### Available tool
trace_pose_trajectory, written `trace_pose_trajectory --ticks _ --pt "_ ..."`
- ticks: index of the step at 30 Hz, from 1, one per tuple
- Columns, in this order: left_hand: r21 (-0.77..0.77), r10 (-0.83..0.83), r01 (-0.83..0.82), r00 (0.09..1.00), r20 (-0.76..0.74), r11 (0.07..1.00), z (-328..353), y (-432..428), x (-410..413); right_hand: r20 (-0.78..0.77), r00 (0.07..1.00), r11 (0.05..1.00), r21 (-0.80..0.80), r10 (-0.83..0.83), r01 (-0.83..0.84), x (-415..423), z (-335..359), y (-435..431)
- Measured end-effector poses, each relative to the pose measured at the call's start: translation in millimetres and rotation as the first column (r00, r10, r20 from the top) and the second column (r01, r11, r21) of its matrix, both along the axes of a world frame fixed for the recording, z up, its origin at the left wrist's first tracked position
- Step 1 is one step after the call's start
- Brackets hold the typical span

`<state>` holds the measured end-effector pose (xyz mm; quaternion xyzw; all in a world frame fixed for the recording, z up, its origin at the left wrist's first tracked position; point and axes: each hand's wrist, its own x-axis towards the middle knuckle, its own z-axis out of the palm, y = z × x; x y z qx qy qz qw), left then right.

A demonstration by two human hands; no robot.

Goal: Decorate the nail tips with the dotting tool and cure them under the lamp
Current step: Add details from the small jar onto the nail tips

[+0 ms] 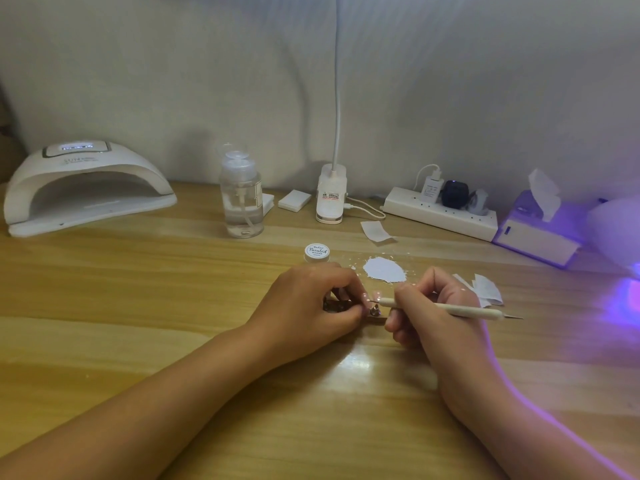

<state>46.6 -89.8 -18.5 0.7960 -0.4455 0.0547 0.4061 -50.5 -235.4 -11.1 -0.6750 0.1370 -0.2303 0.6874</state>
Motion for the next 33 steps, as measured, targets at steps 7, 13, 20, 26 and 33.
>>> trace_pose_trajectory --ticks 7,13,20,26,33 --pt "-0.002 0.0 0.0 1.0 0.003 1.0 0.0 -0.1 0.8 0.005 1.0 1.0 -0.009 0.004 -0.004 0.0 2.5 1.2" --pt "-0.002 0.006 -0.006 1.0 0.0 1.0 0.4 -0.6 0.1 0.004 1.0 1.0 -0.011 0.012 -0.012 -0.1 2.1 1.1" --pt "0.0 0.003 -0.003 1.0 -0.006 1.0 0.5 -0.5 0.3 0.009 1.0 1.0 -0.013 0.004 -0.004 -0.3 1.9 0.3" --pt "0.002 0.005 -0.005 1.0 -0.003 1.0 0.9 -0.4 -0.4 0.004 1.0 1.0 -0.018 0.011 -0.011 -0.7 1.1 0.5" --pt "0.001 0.008 -0.008 1.0 -0.012 1.0 1.2 -0.1 -1.1 0.021 0.999 0.999 -0.014 -0.032 0.033 -1.4 1.6 1.6"
